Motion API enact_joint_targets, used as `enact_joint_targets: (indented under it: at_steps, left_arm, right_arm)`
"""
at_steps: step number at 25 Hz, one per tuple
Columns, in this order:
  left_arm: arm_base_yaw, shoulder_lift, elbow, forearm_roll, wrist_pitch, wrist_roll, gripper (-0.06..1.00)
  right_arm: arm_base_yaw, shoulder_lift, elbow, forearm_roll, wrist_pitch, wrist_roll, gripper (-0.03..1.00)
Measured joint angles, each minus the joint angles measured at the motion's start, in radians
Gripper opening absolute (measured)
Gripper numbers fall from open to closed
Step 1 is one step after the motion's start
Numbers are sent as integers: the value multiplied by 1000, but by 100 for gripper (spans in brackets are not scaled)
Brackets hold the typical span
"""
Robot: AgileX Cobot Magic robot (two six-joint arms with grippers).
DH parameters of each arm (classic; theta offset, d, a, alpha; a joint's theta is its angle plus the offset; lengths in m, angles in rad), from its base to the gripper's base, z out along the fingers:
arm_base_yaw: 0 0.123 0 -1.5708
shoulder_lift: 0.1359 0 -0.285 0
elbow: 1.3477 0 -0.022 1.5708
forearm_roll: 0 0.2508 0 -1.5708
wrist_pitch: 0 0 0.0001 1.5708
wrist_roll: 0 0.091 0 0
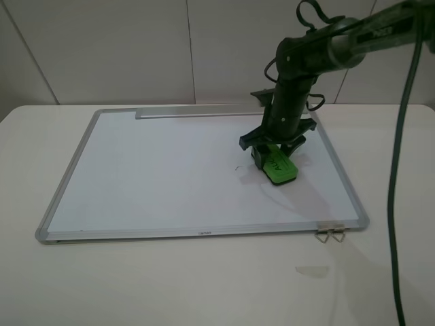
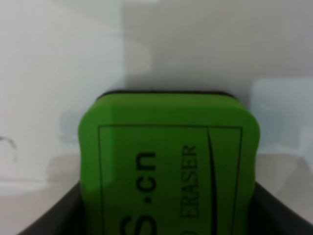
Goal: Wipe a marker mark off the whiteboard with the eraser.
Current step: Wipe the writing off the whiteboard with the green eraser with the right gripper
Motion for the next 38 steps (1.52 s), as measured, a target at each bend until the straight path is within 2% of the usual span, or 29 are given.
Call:
enact_joint_targets:
  at_steps: [5,11,18,21,27,38]
  left_arm:
    - [0,0,0,0,0,0,69]
    - [0,0,0,0,0,0,69]
    - [0,0,0,0,0,0,69]
    - [0,0,0,0,0,0,69]
    - [0,0,0,0,0,0,69]
    - [0,0,0,0,0,0,69]
  right_arm:
    - [86,24,-3,-8,-58,-6,59]
    - [166,57,-26,-46,-46,-7,59]
    - [320,66,-44,-46,-45,-19,59]
    - [346,74,-69,-45,-35,-25,59]
    - [310,85,-90,-42,-24,-26,59]
    - [71,103,-101,-54,-41,-26,59]
